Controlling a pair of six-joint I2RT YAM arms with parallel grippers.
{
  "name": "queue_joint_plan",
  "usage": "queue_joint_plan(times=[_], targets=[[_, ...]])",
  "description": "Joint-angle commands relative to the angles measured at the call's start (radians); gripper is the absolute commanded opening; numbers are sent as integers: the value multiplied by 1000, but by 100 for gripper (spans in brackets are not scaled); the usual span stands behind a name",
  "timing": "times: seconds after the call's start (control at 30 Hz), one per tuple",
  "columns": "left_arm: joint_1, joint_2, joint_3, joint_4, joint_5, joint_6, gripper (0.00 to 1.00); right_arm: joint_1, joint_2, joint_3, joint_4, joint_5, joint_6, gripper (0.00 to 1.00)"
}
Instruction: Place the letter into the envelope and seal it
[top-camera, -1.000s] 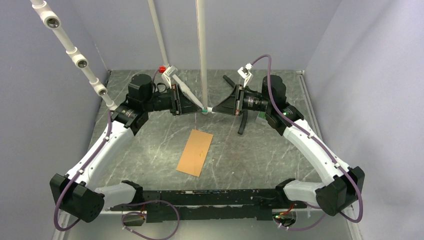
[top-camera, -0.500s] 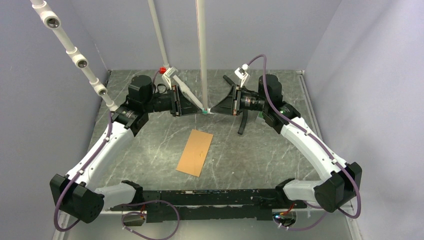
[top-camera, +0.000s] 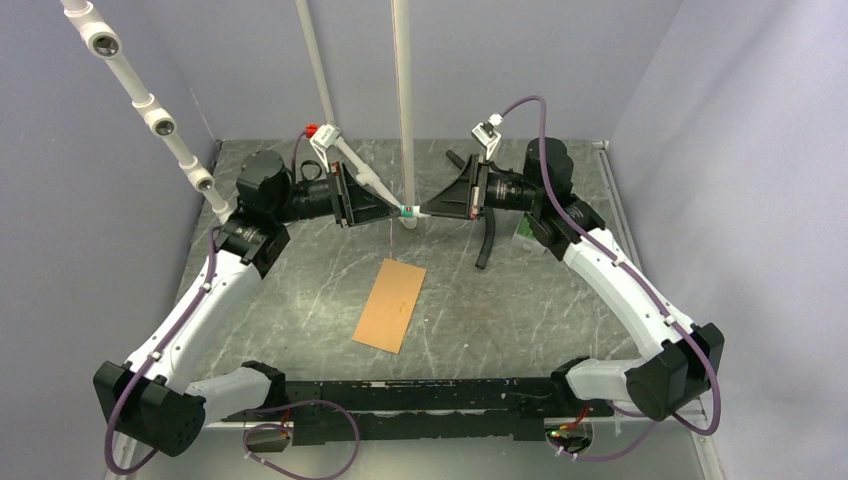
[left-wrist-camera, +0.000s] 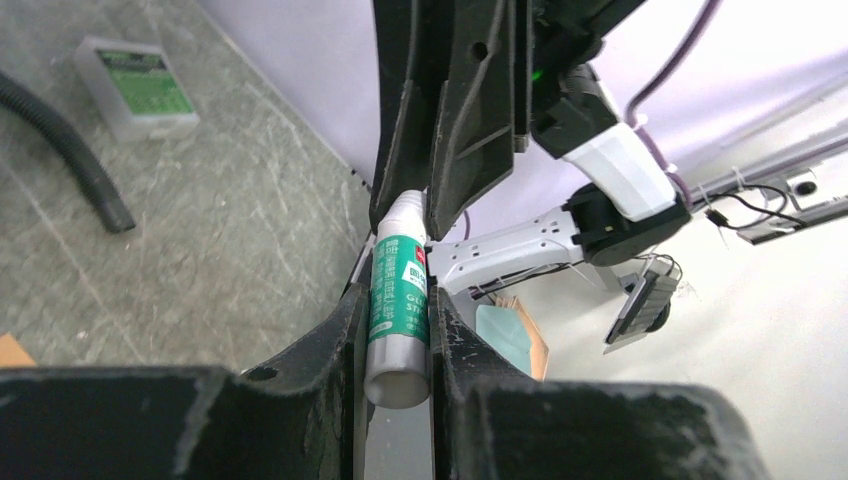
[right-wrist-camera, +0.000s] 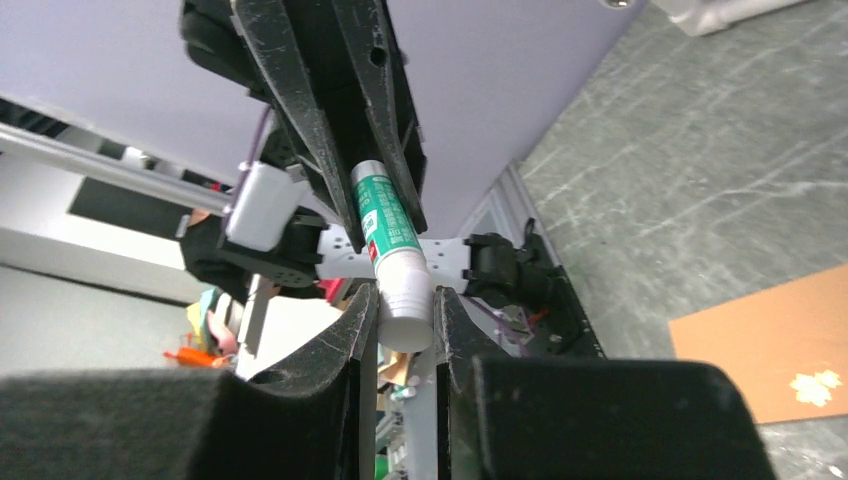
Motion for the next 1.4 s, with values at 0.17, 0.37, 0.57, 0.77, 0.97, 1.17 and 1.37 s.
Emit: queue_joint_plan(times=[0.17, 0.37, 0.57, 0.77, 0.97, 1.17, 1.37], targets=[[-25, -41, 33, 262, 93, -54, 2, 26, -9, 18, 91, -67, 124, 0], [-25, -45, 34, 253, 108, -35, 2, 26, -21, 5, 164, -65, 170, 0], [-25, -41, 21, 280, 113, -46, 2, 41, -13, -10, 296, -86, 266, 0], [-28, -28, 6, 301, 116, -35, 2, 78, -2, 5, 298, -75, 263, 0], [-39, -6, 14, 224, 130, 40, 3, 103, 13, 16, 244, -56, 233, 0], [-69, 28, 18, 160, 176, 121, 2, 111, 27, 20, 232, -51, 238, 0], [-118, 67, 56, 55, 228, 259, 2, 135, 23, 8, 231, -21, 264, 0]])
